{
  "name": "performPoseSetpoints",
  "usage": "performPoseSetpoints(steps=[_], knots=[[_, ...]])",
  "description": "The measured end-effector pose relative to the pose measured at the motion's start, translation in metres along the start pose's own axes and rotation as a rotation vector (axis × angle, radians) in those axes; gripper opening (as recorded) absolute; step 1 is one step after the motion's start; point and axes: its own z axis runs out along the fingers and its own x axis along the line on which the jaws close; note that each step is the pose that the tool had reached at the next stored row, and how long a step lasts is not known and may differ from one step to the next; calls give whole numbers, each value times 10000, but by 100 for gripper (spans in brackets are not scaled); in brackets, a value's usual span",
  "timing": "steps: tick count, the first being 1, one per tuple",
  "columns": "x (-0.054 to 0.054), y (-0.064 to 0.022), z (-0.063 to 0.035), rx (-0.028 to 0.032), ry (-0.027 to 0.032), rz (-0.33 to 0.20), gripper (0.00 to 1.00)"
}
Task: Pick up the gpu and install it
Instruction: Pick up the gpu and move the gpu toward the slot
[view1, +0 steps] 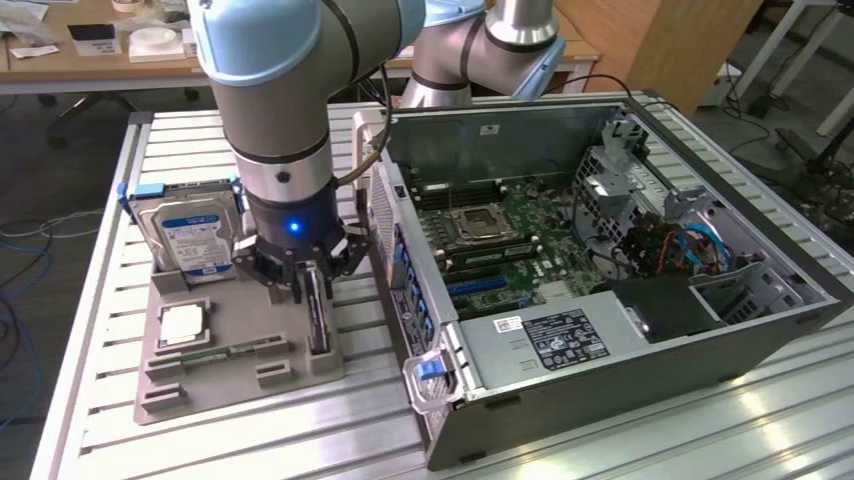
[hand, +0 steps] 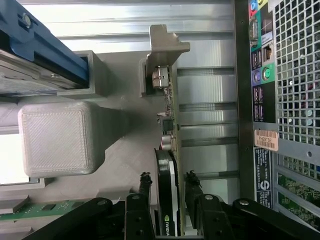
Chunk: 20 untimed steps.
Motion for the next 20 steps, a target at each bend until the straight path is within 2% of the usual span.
performPoseSetpoints(steps=[20], knots=[[-4,-7,1,1,9,-306,42]])
